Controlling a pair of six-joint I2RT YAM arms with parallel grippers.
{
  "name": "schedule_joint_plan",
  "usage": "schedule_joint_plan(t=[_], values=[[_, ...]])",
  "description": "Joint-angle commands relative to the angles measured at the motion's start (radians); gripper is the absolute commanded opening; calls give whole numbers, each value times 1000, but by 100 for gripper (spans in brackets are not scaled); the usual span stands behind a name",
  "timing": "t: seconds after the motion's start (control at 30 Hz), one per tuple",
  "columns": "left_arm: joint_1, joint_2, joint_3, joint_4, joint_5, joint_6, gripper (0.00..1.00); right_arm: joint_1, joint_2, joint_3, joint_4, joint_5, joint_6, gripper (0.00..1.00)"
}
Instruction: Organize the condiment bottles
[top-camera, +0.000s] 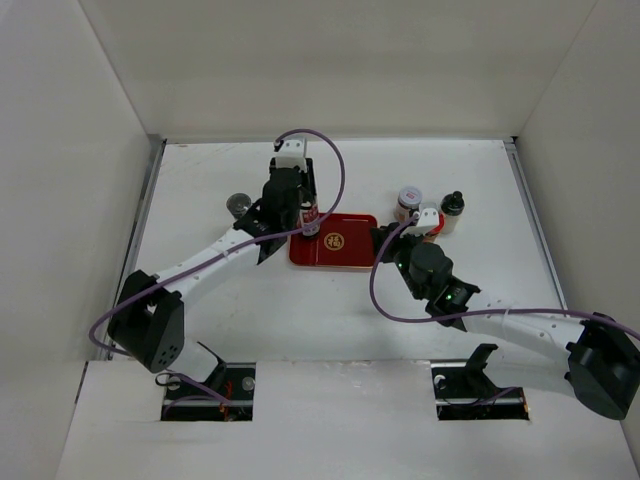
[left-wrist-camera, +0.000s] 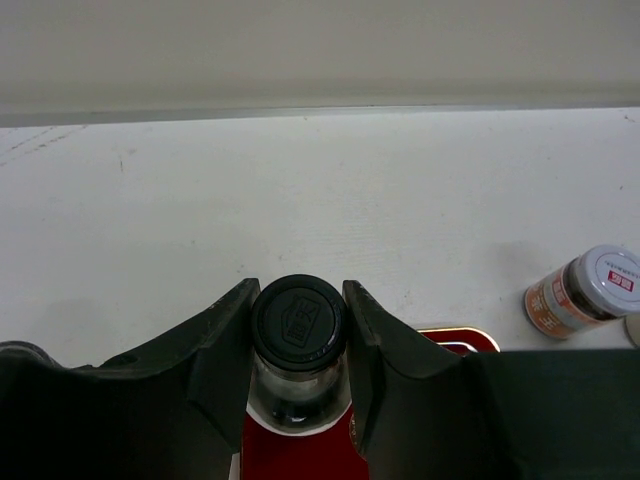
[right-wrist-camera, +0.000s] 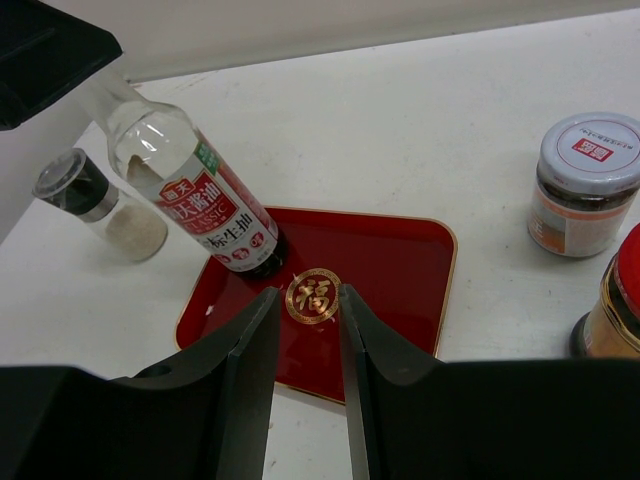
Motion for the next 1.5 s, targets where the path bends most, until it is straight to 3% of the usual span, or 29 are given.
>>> schedule_joint_plan(t=[0.0, 0.33, 0.57, 0.73, 0.83, 0.97, 1.1, 1.47], values=[[9, -24, 11, 172, 13, 3, 34, 8, -4, 10, 54, 1, -10, 36], [8, -104, -73, 203, -41, -4, 69, 5, -20, 2, 54, -1, -9, 37], [-2, -361, -247, 163, -179, -44, 73, 7, -25, 4, 53, 1, -10, 38], [52, -481, -340, -80, -167, -187, 75, -1, -33, -4, 59, 1, -3, 45], [139, -443, -328, -192, -115, -234, 77, -1, -28, -1, 60, 1, -6, 55], [221, -344, -299, -203, -58, -273, 78, 0, -8, 7, 60, -4, -7, 73], [253, -242, -256, -180, -76, -274, 78, 0, -11, 8, 60, -4, -9, 80], [310, -95, -181, -118, -70, -265, 77, 3, 1, 11, 63, -10, -10, 83]])
